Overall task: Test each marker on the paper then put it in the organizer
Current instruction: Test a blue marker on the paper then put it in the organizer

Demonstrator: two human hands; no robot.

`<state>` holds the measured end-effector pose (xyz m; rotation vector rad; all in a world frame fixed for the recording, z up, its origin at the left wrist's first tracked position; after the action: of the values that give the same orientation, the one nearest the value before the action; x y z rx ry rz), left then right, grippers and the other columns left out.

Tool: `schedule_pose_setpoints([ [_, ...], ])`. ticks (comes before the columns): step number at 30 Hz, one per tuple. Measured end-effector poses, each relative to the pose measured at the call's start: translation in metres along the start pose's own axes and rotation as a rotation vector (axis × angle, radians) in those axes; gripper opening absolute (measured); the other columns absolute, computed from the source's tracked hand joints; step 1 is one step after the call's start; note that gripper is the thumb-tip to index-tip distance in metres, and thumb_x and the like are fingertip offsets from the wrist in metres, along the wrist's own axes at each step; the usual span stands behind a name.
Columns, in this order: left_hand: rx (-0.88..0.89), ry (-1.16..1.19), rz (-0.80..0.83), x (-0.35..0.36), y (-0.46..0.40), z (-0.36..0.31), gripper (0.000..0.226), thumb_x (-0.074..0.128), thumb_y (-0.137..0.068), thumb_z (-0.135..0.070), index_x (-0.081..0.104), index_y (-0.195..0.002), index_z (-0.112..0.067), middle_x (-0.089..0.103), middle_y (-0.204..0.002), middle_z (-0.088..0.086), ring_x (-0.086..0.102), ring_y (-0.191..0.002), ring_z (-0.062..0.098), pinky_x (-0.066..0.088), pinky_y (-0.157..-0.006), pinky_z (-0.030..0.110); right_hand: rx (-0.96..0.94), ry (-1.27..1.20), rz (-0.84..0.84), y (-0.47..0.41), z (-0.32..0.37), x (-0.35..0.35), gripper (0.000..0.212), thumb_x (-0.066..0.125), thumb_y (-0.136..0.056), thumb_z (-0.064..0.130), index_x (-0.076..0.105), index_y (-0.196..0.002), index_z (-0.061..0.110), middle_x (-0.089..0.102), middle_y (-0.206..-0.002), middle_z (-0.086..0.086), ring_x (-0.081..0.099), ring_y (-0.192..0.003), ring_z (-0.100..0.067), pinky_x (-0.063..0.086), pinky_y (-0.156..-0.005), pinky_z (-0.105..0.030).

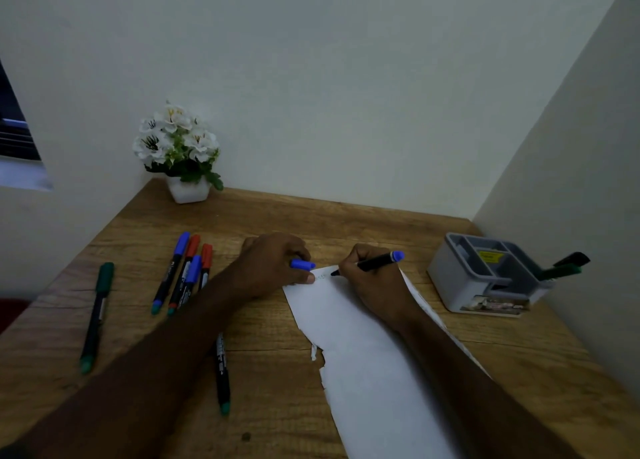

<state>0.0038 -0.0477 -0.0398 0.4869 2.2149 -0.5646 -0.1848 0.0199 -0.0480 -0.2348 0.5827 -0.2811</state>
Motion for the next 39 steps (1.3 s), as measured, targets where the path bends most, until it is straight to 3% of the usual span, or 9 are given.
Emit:
schedule_pose_setpoints([
  [5, -0.001, -0.001, -0.008, 0.0, 0.0001, 0.0002, 0.037, 0.08, -0.071, -0.043, 0.073, -0.104, -0.027, 0.065, -0.121, -0.01, 0.053, -0.118, 0.011, 0.029, -0.109, 0.038, -0.003, 0.038, 0.012, 0.0009, 0.002, 0.0006, 0.029, 0.065, -0.082, 0.013, 0.057, -0.057, 0.026, 0.062, -0.059, 0.012, 0.055, -0.055, 0.001, 0.041, -0.05, -0.013],
  [11, -0.013, 0.005, -0.007, 0.0, -0.0005, 0.0002, 0.038, 0.081, -0.071, -0.042, 0.073, -0.104, -0.027, 0.064, -0.123, -0.01, 0.051, -0.121, 0.011, 0.026, -0.111, 0.038, -0.016, 0.033, 0.018, -0.0008, 0.0044, 0.0018, 0.013, 0.065, -0.084, 0.008, 0.064, -0.072, 0.003, 0.065, -0.068, 0.0, 0.056, -0.059, 0.002, 0.042, -0.053, -0.01],
  [17, -0.006, -0.003, -0.016, 0.0011, -0.0004, 0.0019, 0.038, 0.079, -0.072, -0.044, 0.072, -0.105, -0.028, 0.063, -0.124, -0.012, 0.05, -0.122, 0.01, 0.019, -0.101, 0.032, -0.007, -0.009, -0.007, -0.001, 0.0017, -0.0004, 0.033, 0.065, -0.082, 0.004, 0.054, -0.055, 0.02, 0.056, -0.052, 0.015, 0.051, -0.052, 0.002, 0.039, -0.051, -0.009],
  [23, -0.009, -0.009, -0.005, -0.0003, -0.0006, 0.0025, 0.039, 0.08, -0.071, -0.045, 0.072, -0.105, -0.028, 0.063, -0.126, -0.011, 0.049, -0.124, 0.011, 0.023, -0.112, 0.042, -0.029, -0.002, 0.012, -0.0002, 0.004, 0.0018, 0.031, 0.064, -0.083, 0.004, 0.057, -0.058, 0.022, 0.061, -0.056, 0.016, 0.054, -0.054, 0.003, 0.039, -0.05, -0.009],
  [29, -0.001, -0.017, -0.01, 0.0001, -0.0003, 0.0016, 0.039, 0.079, -0.072, -0.045, 0.072, -0.106, -0.027, 0.063, -0.126, -0.011, 0.049, -0.124, 0.011, 0.021, -0.108, 0.037, -0.022, -0.009, -0.019, -0.0019, 0.0023, 0.0001, 0.031, 0.064, -0.082, 0.003, 0.057, -0.057, 0.021, 0.06, -0.055, 0.014, 0.054, -0.054, 0.002, 0.04, -0.051, -0.01],
  [39, -0.01, -0.015, 0.004, 0.0015, -0.0018, 0.0038, 0.039, 0.079, -0.071, -0.047, 0.072, -0.105, -0.03, 0.062, -0.127, -0.012, 0.049, -0.125, 0.011, 0.024, -0.112, 0.043, -0.01, 0.002, -0.02, -0.0025, 0.0029, 0.0012, 0.031, 0.064, -0.081, 0.006, 0.054, -0.056, 0.02, 0.056, -0.053, 0.012, 0.049, -0.051, 0.002, 0.036, -0.048, -0.009],
])
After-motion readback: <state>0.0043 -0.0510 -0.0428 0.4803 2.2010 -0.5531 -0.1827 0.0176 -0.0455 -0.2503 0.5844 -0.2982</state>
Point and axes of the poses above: each hand's wrist, its own y-axis away from the middle knuckle, its own x-axis out of the palm, z = x × y, the point moved 3 cm from there along -y, towards the middle knuckle
